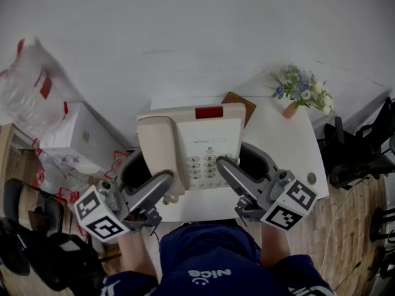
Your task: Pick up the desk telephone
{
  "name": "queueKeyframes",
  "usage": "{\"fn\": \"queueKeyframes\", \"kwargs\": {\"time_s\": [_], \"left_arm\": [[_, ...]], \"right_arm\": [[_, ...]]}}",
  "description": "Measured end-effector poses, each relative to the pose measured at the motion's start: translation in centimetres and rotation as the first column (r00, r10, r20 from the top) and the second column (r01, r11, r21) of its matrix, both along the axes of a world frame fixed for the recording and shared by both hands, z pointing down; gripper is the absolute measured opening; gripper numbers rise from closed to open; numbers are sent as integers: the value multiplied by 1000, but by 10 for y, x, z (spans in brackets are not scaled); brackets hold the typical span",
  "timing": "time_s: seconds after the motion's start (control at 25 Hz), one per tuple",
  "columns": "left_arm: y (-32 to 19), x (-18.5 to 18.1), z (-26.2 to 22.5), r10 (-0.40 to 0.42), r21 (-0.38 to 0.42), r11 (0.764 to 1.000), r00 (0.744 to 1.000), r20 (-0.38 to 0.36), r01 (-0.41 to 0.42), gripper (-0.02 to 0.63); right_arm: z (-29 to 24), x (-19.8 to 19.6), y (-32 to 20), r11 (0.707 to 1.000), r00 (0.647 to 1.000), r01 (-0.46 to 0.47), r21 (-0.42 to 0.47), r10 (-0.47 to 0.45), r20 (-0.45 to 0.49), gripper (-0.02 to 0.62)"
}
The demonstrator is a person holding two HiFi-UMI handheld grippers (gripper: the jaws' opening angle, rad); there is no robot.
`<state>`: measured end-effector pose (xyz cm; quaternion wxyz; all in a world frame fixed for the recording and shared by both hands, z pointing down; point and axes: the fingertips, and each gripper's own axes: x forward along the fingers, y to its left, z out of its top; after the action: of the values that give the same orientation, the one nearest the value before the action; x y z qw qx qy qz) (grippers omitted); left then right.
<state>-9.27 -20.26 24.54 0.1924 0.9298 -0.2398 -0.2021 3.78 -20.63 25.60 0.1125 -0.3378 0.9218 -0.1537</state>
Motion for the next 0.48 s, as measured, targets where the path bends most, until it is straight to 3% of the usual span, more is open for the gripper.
{"fn": "queueKeyframes", "kwargs": {"time_s": [0.48], "left_arm": [[-2, -2, 3, 3, 0, 1000, 999, 35, -3, 357]], "right_arm": [[2, -3, -4, 1000, 1000, 7, 11, -7, -9, 230]]}}
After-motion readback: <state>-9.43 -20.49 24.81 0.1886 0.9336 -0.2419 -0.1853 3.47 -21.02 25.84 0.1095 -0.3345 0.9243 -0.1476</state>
